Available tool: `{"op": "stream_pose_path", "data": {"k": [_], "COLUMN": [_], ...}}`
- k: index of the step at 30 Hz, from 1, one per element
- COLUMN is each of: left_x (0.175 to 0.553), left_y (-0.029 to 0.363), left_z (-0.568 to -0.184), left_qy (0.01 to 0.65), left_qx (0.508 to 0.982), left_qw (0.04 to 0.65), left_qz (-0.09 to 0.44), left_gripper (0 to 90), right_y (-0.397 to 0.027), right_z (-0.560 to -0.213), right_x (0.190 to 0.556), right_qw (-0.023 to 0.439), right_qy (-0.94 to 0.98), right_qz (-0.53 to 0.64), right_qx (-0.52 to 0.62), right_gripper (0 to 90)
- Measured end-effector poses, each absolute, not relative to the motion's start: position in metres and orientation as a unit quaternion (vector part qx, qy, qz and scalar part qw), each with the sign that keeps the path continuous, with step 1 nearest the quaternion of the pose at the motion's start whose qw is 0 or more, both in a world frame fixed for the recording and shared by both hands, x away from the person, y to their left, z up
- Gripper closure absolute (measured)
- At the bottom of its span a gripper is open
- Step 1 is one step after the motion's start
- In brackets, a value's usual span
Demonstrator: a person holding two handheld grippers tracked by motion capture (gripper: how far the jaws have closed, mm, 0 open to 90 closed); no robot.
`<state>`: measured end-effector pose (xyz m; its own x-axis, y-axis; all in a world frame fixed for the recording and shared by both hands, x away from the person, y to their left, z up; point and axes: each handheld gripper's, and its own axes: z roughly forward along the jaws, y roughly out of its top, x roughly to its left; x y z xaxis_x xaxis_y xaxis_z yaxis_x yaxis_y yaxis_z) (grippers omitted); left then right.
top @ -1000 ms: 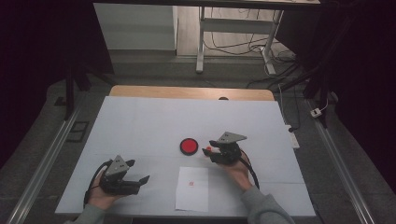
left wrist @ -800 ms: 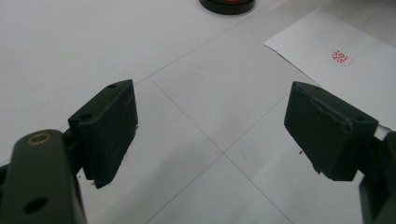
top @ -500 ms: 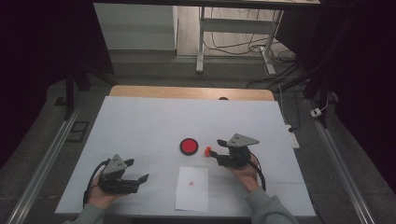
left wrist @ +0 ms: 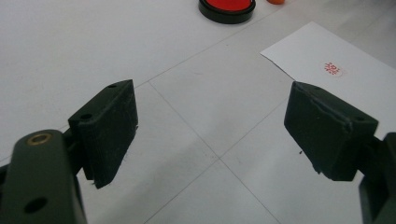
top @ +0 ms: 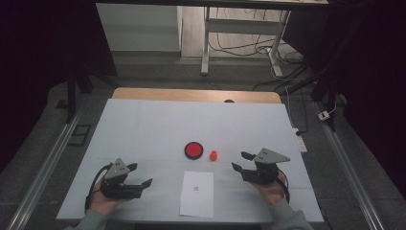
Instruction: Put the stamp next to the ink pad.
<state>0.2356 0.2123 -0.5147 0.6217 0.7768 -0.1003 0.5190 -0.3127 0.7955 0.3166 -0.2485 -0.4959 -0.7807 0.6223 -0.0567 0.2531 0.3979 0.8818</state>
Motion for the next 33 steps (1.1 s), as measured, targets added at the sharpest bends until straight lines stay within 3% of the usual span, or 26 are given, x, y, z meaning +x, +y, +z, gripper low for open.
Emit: {"op": "stream_pose_path", "data": {"k": [14,33], "left_x": [0.235,0.236], "left_y": [0.208,0.209], "left_z": [-0.516,-0.518], "left_qy": [0.404,0.406], "left_qx": [0.800,0.801], "left_qw": [0.417,0.416], "left_qz": [0.149,0.144], "left_gripper": [18.0,18.0], "right_y": [-0.310,-0.302], "right_z": [-0.502,-0.502], "right_x": [0.285,0.288], "right_qw": [0.201,0.201], "right_qy": [0.810,0.817], "right_qz": [0.468,0.467], "right_qx": [0.290,0.273], "right_gripper": [41.1,41.3]}}
